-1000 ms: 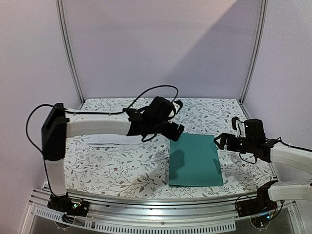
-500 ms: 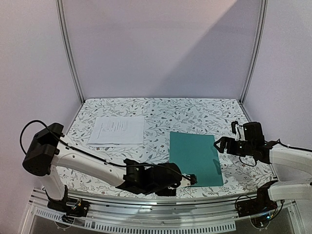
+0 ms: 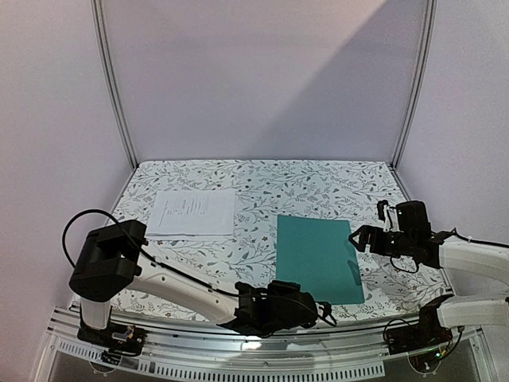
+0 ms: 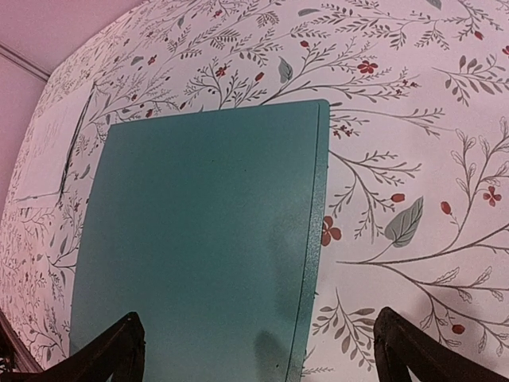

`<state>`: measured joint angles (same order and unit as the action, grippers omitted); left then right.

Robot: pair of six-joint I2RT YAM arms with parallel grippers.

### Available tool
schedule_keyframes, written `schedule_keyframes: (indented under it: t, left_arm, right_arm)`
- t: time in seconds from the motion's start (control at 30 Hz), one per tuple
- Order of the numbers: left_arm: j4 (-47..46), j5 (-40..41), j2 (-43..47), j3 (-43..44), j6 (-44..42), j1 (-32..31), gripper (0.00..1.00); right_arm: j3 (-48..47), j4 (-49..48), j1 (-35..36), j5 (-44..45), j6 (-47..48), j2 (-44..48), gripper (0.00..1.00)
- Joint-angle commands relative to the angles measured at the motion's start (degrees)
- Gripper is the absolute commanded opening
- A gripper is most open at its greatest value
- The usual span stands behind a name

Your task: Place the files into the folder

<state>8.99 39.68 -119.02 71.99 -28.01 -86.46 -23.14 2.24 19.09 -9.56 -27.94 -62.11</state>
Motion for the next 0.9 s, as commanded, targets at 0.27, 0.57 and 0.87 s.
schedule_keyframes:
  t: [0.27, 0.57, 0.87]
  left_arm:
    - [-9.3, 13.9, -4.2, 0.6, -2.4, -1.3, 0.39]
    - [-32.6, 25.2, -9.0, -1.2, -15.4, -0.6, 0.13]
    - [-32.4, 27.8, -4.3, -2.4, -4.4, 1.9, 0.0]
  right_arm:
    - [0.2, -0.4, -0.3, -0.3, 0.0, -1.2, 0.99]
    - [-0.9, 1.2, -0.2, 0.0, -0.1, 0.0, 0.99]
    - [-3.9, 3.9, -0.7, 2.0, -0.3, 4.9, 0.99]
